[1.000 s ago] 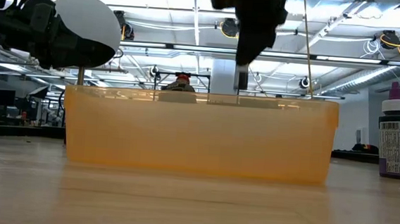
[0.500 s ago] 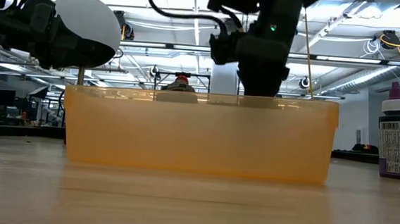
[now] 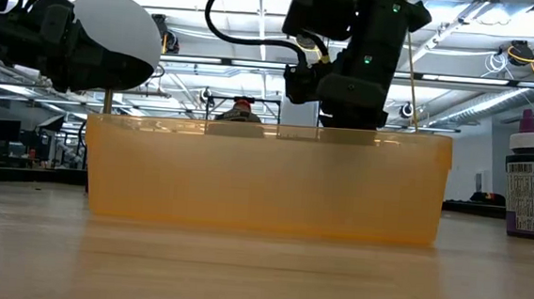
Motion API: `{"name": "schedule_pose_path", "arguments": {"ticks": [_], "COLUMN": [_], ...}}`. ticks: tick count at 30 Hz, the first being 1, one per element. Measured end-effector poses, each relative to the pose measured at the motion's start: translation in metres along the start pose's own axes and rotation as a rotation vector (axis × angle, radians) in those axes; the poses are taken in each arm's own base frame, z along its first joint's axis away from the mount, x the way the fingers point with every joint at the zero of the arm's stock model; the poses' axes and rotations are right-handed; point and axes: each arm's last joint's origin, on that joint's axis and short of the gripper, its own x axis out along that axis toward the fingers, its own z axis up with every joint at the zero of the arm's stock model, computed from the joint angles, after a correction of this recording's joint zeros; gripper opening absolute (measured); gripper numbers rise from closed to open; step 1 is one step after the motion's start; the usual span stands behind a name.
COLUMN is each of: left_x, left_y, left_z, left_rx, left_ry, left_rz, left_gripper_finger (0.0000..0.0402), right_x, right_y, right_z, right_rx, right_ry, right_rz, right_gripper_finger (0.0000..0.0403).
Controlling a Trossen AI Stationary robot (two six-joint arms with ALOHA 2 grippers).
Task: Pick & Place food coloring
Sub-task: Put the right red food coloring bottle into the orange bin, then put the right purple food coloring bottle into the orange bin
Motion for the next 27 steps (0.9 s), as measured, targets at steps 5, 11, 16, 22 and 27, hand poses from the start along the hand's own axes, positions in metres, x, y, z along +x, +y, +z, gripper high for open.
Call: {"name": "schedule_pose_path", "arguments": {"ticks": [5,11,16,22,27], "left_x": [0.0,0.0,0.0,0.0,0.0], "left_y": [0.0,0.0,0.0,0.0,0.0], "left_z": [0.0,0.0,0.0,0.0,0.0], "left_rx": [0.0,0.0,0.0,0.0,0.0], "left_ry": [0.0,0.0,0.0,-0.001,0.0], "left_rz": [0.0,0.0,0.0,0.0,0.0], "left_gripper_finger": [0.0353,0.0353,0.0353,0.0353,0.0353], "right_x": [-0.006,-0.023,-0.042,-0.082,-0.113], "right_y": [-0.001,-0.002,-0.004,-0.027,-0.053], "right_z": [0.0,0.002,0.0,-0.015,-0.034], "right_rx": [0.005,0.015,0.013,0.102,0.265], "right_ry": [-0.014,-0.064,-0.087,-0.044,0.036], "right_rz": [0.012,0.034,0.052,0.019,-0.08], "right_gripper_finger": [0.0086,0.0118,0.0144,0.0165,0.0166]}}
